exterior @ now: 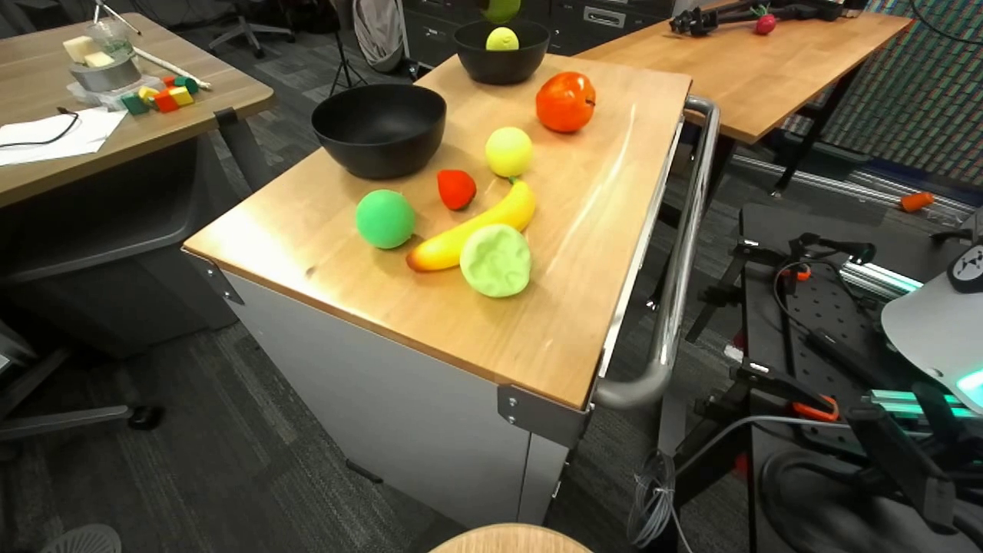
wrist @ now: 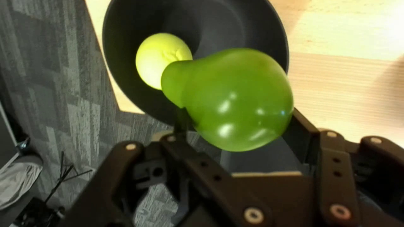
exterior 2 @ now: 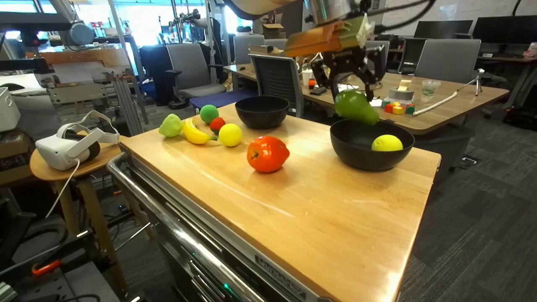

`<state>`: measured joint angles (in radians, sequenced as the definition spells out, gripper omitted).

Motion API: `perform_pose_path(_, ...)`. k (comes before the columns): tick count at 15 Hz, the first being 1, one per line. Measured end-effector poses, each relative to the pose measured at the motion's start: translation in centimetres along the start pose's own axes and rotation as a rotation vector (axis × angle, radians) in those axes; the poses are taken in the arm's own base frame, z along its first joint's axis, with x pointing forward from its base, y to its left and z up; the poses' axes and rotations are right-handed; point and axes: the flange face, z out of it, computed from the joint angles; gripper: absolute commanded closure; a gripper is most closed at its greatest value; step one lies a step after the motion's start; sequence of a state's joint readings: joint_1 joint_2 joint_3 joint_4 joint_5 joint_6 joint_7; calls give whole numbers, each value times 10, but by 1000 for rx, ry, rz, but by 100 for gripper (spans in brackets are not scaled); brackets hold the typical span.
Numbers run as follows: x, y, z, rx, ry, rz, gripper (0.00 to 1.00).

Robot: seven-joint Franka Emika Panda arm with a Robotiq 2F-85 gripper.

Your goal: Remove the fruits and vegetables from the black bowls and place them on the countertop

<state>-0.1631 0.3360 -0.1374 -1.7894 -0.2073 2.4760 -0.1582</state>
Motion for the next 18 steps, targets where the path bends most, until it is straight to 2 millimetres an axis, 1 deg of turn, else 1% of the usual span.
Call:
perform_pose_path(2, 0, -26, -30, -90, 39, -80, 52)
perform_pose_path(4, -10, -56, -50, -167, 79, -166, 52)
perform_pose_path(7, -38, -109, -66, -230, 131, -302, 52)
perform_pose_path(9, -58, -142, -72, -205, 146, -357, 52)
perform_pose_path(11, -76, -168, -76, -163, 155, -386, 52)
perform_pose_path(13, -91, -186, -75, -123, 153, -400, 52)
perform_pose_path(15, -105, -199, -66, -85, 140, -408, 52)
perform_pose_path(18, -126, -210, -46, -39, 113, -432, 52)
